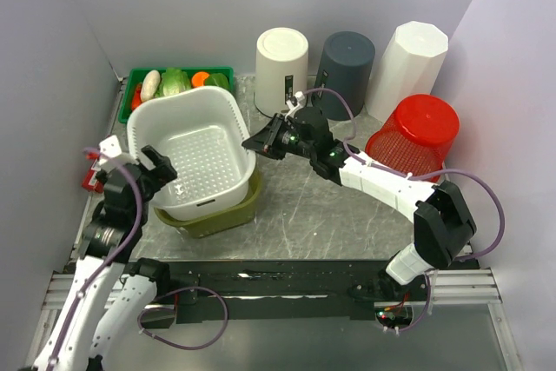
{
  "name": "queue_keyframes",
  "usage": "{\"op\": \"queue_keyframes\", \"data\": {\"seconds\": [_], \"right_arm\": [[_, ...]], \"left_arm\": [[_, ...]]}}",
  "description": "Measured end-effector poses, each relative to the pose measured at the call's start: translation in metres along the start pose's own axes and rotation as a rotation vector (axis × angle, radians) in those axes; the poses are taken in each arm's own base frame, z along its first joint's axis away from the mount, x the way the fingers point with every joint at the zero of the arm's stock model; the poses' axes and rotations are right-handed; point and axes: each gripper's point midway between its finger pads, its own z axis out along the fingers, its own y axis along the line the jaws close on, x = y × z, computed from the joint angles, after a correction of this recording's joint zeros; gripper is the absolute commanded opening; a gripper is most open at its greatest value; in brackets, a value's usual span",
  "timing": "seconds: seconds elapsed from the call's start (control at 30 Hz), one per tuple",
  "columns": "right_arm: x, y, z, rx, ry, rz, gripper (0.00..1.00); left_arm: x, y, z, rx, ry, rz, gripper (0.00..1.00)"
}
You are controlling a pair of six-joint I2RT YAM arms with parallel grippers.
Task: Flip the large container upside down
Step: Pick up the container from the container.
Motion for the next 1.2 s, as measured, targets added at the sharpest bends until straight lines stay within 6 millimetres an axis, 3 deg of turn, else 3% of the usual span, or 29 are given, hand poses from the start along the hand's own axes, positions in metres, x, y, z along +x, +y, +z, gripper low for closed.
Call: {"op": "queue_keyframes", "data": {"seconds": [0.1,0.2,0.8,1.2], "right_arm": [[0.002,0.013,-0.001,-0.034,0.012,-0.006,0.0],[0.003,0.021,-0.001,-0.056,0.017,-0.01,0.0],[-0.009,0.024,-0.002,-0.048,-0.017,-0.018,0.0],[-0.028,0.037,-0.005,-0.053,-0.061,-0.06,0.0]], "left_arm": [[-0.017,0.002,-0.014,0.016,-0.082,-0.052,0.96],[-0.021,0.005,-0.015,0.001,-0.102,-0.068,0.96],[0.013,0.006,0.014,-0.073,0.043,0.006,0.96],[0.025,0.002,0.02,-0.059,0.102,0.024,0.96]]}}
